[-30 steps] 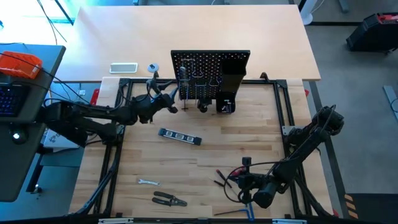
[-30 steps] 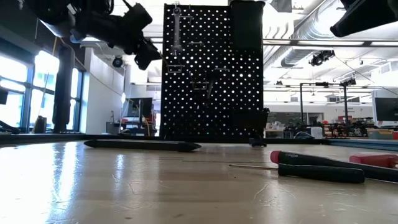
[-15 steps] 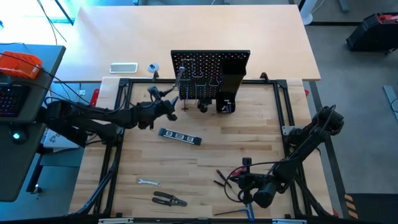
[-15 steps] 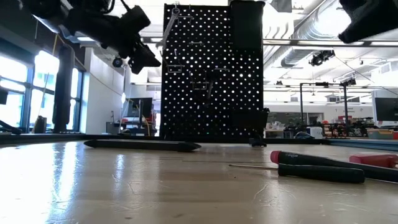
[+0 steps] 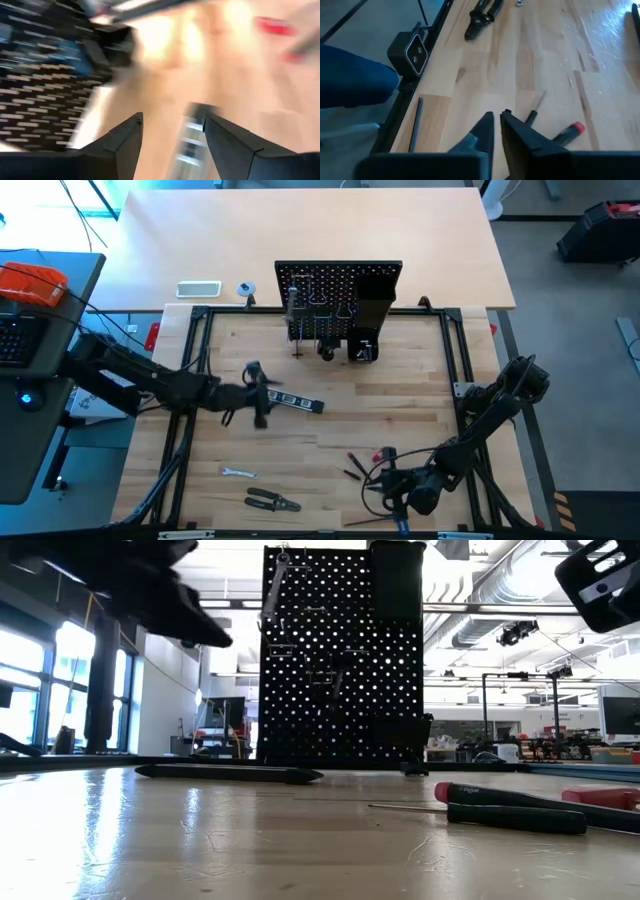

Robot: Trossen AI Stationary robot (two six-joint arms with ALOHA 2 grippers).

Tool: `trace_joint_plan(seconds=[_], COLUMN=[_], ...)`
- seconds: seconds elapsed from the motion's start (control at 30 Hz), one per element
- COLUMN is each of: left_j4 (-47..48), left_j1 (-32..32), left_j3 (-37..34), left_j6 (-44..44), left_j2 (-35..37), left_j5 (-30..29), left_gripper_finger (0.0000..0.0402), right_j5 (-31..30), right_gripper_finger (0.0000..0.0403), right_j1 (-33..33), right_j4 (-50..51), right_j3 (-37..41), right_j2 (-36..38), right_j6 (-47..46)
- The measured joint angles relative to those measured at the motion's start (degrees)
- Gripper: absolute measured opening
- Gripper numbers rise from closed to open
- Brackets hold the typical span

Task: Hang tools onto peg board
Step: Hang the small wrench onto the peg board

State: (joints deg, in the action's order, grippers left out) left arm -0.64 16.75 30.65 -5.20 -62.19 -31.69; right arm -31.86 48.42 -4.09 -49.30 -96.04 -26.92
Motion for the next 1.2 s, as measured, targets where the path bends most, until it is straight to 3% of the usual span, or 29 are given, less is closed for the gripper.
trace_joint_plan(seconds=[0.33, 0.73, 0.97, 1.2], left_j4=[15.46, 8.77, 9.07, 16.63], left_j1=[16.54, 32.06, 36.24, 38.75], left_j3=[-0.02, 1.30, 4.61, 7.06], left_j6=[26.77, 44.48, 48.34, 55.60], left_j2=[-1.95, -19.30, -25.91, -31.46], left_j5=[10.76, 12.12, 11.42, 5.63], left_gripper_finger=[0.0186, 0.0136, 0.0126, 0.0126], right_j5=[0.66, 0.76, 0.83, 0.63], right_gripper_finger=[0.0131, 0.0138, 0.0138, 0.0138], right_j1=[-2.55, -4.34, -4.76, -4.98], right_j4=[-2.87, -8.40, -8.80, -9.23], right_j3=[0.04, 0.04, 0.04, 0.04], right_j2=[-5.35, -6.57, -6.57, -6.57], right_j6=[-1.23, 3.91, 5.02, 6.19])
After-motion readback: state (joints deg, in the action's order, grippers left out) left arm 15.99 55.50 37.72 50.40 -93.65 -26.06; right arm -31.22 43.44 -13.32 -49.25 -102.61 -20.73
